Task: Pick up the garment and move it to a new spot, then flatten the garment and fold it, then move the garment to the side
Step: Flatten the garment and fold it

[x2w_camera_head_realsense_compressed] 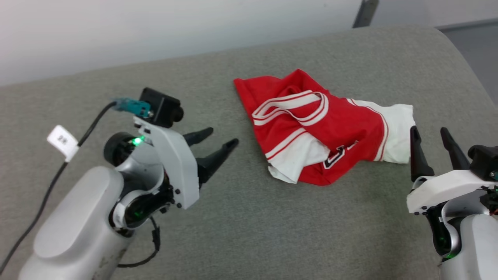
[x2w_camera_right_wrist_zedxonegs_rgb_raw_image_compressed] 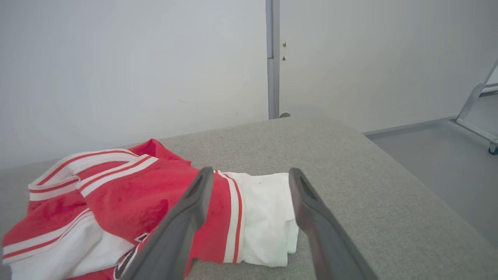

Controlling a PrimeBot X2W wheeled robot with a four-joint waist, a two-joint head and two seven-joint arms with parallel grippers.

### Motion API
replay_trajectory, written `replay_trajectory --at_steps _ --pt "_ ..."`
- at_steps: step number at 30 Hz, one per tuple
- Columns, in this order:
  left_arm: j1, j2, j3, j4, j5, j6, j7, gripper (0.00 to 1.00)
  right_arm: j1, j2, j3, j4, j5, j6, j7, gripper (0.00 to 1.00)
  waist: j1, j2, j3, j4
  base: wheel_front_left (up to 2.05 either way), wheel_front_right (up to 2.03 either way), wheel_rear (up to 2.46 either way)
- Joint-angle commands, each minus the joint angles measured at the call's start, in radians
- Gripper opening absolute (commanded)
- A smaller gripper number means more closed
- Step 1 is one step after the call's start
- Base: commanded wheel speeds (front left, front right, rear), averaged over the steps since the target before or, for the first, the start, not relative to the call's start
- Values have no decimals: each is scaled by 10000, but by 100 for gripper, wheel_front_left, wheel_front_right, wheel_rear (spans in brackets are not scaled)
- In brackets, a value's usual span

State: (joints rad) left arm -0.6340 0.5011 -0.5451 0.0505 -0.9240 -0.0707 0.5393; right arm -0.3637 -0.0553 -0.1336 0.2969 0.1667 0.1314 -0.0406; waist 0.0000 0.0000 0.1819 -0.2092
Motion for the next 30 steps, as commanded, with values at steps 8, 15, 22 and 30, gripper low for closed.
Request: replay_trajectory --at_steps 8,15,22,30 --pt "-334 -506 -257 573 -424 -265 115 100 -215 58 386 151 495 -15 -317 100 0 0 736 -695 0 0 0" --pt "-648 -426 -320 581 -422 -371 180 100 -615 60 859 387 969 -15 -670 100 0 0 1400 -1182 0 0 0" --pt "-958 -223 -310 304 -449 -287 526 100 -913 59 1187 737 1336 -15 -1127 100 0 0 1888 -1650 0 0 0" --pt "-942 -95 -549 445 -156 -305 534 100 -1013 60 1281 1166 1558 -15 -1467 100 0 0 1989 -1936 0 0 0"
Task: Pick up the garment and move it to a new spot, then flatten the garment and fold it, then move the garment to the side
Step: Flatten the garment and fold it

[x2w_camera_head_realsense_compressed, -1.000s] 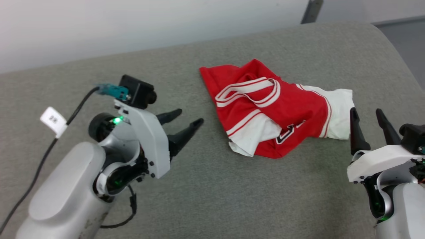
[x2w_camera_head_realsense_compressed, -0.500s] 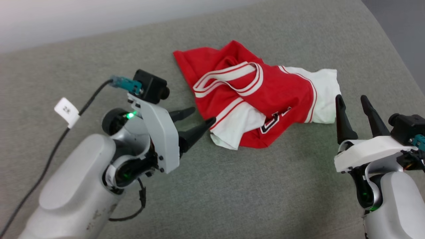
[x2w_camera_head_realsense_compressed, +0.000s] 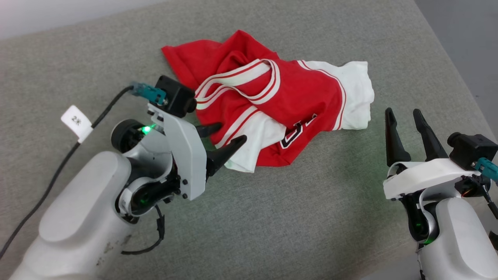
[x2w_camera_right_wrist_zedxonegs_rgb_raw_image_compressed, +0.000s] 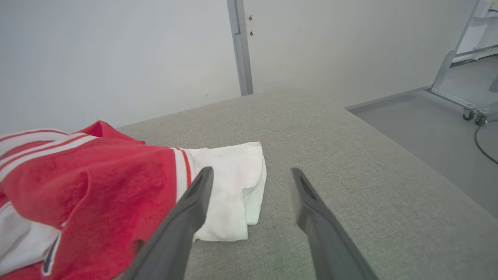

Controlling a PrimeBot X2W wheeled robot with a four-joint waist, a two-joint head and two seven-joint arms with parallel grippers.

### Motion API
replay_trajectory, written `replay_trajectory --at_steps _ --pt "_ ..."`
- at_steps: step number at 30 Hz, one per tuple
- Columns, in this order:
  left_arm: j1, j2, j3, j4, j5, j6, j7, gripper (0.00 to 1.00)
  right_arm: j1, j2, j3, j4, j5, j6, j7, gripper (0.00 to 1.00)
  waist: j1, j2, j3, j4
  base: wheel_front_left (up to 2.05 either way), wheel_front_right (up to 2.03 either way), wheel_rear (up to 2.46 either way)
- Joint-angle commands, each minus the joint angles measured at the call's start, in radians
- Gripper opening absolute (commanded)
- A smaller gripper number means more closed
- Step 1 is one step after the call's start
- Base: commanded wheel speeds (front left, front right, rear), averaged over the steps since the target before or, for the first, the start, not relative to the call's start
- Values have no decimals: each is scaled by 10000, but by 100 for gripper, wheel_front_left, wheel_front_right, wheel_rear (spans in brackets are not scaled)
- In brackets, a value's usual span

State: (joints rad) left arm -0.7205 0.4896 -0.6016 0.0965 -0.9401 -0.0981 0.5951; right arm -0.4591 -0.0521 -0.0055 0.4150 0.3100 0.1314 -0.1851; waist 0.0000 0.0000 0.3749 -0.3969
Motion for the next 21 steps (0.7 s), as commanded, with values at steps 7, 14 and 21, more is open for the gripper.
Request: replay_trajectory --at_steps 7,14,21 --pt "-172 193 -300 662 806 45 -302 18 -224 28 5 233 134 -15 -152 100 0 0 77 -58 0 0 0" --pt "-267 120 -739 1389 1294 -45 -466 0 -281 27 54 308 98 -15 -166 100 0 0 31 104 0 0 0" --pt "-539 292 -1109 1529 1531 -180 -521 0 -283 22 -62 292 -92 -15 -45 100 0 0 -132 335 0 0 0"
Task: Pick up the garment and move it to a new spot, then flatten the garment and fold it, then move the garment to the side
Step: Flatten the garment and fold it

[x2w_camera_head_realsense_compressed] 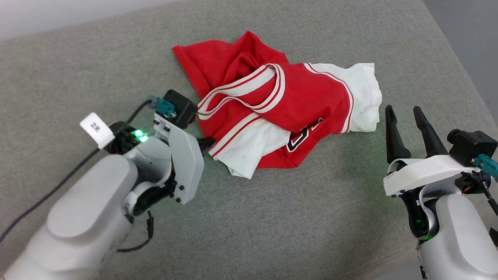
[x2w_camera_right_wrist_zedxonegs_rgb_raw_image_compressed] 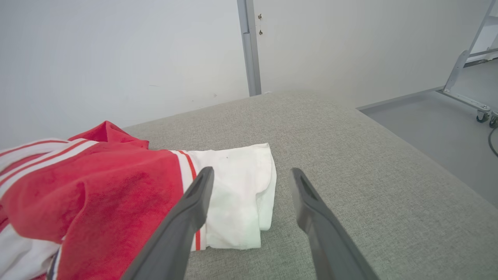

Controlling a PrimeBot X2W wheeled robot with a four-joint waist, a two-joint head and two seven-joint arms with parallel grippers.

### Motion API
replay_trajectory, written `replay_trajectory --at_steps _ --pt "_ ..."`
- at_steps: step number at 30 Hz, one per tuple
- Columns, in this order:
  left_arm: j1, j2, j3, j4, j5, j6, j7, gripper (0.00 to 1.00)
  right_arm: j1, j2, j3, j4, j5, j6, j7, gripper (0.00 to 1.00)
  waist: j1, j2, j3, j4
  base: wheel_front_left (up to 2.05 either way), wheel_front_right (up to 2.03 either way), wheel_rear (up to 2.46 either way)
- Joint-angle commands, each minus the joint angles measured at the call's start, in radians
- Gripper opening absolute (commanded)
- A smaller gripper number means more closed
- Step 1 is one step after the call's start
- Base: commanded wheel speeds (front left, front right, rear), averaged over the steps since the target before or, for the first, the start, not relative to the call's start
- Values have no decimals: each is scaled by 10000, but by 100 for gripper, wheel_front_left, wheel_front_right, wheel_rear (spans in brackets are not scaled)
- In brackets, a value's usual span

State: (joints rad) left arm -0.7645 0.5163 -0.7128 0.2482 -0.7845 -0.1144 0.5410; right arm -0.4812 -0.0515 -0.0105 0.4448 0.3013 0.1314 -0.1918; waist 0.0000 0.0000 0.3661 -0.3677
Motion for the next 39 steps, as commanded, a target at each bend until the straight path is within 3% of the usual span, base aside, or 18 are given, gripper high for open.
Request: replay_trajectory --at_steps 1,9,22,25,29,39 --pt "-160 99 9 -20 -3 -29 -13 0 -42 18 -49 -16 -28 -15 43 100 0 0 -95 92 0 0 0" --pt "44 930 285 -587 -15 215 173 0 316 17 -369 -196 -421 -15 291 100 0 0 -600 561 0 0 0" --pt "1324 3305 1080 -1574 98 936 88 0 943 12 -757 -861 -951 -15 1028 100 0 0 -1378 1541 0 0 0" --pt "1698 3620 1158 -1463 135 1067 -71 0 1094 15 -749 -989 -1011 -15 1180 100 0 0 -1503 1680 0 0 0" --pt "2109 3659 1187 -1076 -76 1082 -371 0 1194 17 -751 -1123 -1042 -15 1344 100 0 0 -1629 1853 0 0 0" --pt "2086 2882 988 -62 -211 704 -1032 0 1197 17 -667 -1317 -993 -15 1592 100 0 0 -1721 2120 0 0 0"
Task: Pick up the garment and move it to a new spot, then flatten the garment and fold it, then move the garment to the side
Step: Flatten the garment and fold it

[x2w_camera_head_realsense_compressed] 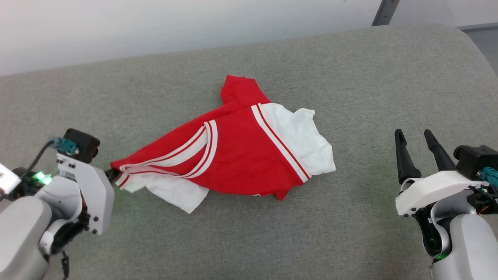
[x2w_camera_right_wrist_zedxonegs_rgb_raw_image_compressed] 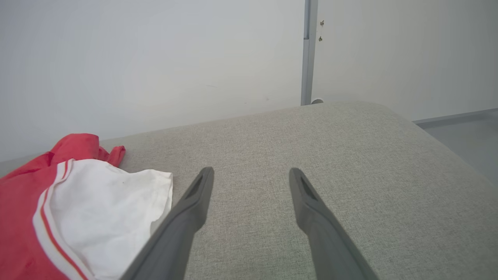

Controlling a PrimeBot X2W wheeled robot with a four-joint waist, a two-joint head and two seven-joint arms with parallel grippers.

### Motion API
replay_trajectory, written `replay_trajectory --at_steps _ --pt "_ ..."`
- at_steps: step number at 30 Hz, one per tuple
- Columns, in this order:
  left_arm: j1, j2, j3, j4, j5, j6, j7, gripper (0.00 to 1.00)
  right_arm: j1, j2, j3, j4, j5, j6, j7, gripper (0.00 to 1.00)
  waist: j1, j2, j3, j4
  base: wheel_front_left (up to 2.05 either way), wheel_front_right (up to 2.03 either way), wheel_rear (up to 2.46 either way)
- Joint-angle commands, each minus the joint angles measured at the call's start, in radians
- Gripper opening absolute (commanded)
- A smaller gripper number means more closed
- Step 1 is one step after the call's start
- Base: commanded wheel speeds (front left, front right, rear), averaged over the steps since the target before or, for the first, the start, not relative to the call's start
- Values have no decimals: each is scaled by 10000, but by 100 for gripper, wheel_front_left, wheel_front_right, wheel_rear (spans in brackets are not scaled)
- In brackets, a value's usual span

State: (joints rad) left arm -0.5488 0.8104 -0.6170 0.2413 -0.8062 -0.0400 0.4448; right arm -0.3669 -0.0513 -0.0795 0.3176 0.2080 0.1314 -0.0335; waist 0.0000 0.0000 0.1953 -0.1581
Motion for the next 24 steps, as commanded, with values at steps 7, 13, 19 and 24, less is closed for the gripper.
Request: replay_trajectory --at_steps 7,13,19,24 --pt "-144 -321 -53 216 -40 -149 -320 100 142 14 -36 -141 -20 -15 62 100 0 0 -67 135 0 0 0" --pt "-218 -313 -4 -15 -128 -185 -331 100 146 15 -105 -210 -30 -15 124 100 0 0 -91 244 0 0 0" --pt "-269 -345 -107 -476 -79 -218 -275 100 180 14 -71 -223 36 -15 150 100 0 0 -117 292 0 0 0" --pt "-441 -399 -244 -983 -7 -205 -56 100 130 14 -52 -238 69 -15 188 100 0 0 -87 302 0 0 0"
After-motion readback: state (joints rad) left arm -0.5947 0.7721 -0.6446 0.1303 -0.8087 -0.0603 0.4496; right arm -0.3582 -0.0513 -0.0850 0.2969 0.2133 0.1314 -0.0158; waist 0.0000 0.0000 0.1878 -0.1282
